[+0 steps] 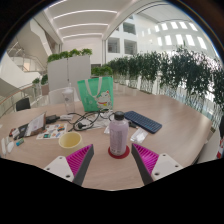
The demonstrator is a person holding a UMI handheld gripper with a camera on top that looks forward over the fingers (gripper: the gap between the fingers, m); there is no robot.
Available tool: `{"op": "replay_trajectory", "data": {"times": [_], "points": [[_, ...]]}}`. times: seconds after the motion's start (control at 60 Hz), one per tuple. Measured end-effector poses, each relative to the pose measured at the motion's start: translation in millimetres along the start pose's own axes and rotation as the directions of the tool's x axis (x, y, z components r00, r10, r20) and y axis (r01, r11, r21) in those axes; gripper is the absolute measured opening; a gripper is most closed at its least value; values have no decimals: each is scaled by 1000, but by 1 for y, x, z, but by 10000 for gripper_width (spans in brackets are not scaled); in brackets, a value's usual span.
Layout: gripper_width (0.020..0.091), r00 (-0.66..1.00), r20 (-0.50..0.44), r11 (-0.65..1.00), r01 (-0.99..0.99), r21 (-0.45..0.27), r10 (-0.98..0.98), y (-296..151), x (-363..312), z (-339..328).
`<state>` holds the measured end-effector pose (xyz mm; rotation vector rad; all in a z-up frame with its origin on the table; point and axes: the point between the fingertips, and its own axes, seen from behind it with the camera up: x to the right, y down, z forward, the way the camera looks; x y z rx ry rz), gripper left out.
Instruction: Pour water
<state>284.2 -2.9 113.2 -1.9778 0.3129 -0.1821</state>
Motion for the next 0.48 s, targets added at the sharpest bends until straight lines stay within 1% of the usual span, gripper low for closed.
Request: {"op": "replay_trajectory", "data": {"times": [0.067, 0.083, 0.167, 0.233, 0.317, 0.483], "points": [[834, 1000, -13, 1000, -13, -15, 13, 5, -15, -53], [833, 1000, -12, 1000, -15, -15, 15, 10, -8, -57], [830, 1000, -16, 1000, -2, -15, 2, 11, -35, -124], [832, 1000, -27, 1000, 1, -31, -2, 18, -53, -173], [833, 999, -37, 999, -7, -41, 6, 24, -74, -224], [836, 1000, -12, 999, -6, -45, 5, 28, -117, -303]]}}
